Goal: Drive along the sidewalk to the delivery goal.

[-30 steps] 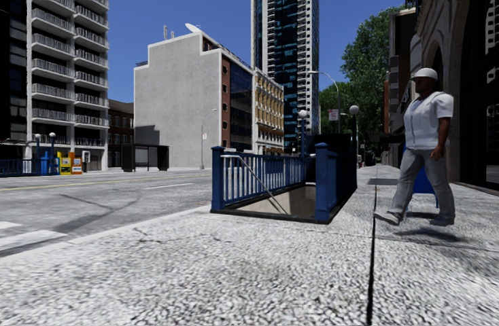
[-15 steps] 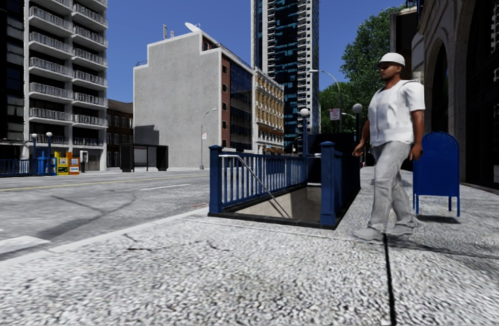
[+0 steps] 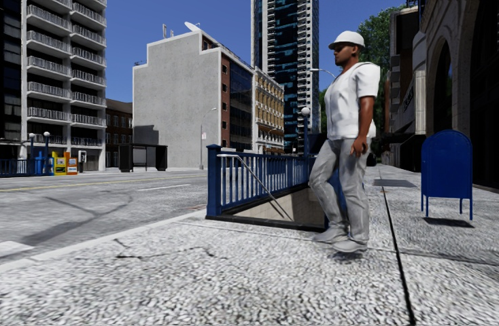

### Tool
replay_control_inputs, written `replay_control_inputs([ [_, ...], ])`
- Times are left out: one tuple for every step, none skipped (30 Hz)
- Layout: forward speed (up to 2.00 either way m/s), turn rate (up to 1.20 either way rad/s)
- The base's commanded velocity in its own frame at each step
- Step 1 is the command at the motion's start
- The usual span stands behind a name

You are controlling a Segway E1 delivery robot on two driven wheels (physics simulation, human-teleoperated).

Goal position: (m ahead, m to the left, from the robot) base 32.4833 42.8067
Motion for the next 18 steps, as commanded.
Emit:
replay_control_inputs([
  [0.22, 0.00],
  [0.22, 0.00],
  [0.21, 0.00],
  [0.21, 0.00],
  [0.21, 0.00],
  [0.21, 0.00],
  [0.21, 0.00],
  [0.21, 0.00],
  [0.21, 0.00],
  [0.21, 0.00],
  [0.21, 0.00],
  [0.21, 0.00],
  [0.21, 0.00],
  [0.21, 0.00],
  [0.21, 0.00],
  [0.21, 0.00],
  [0.23, 0.00],
  [0.23, 0.00],
])
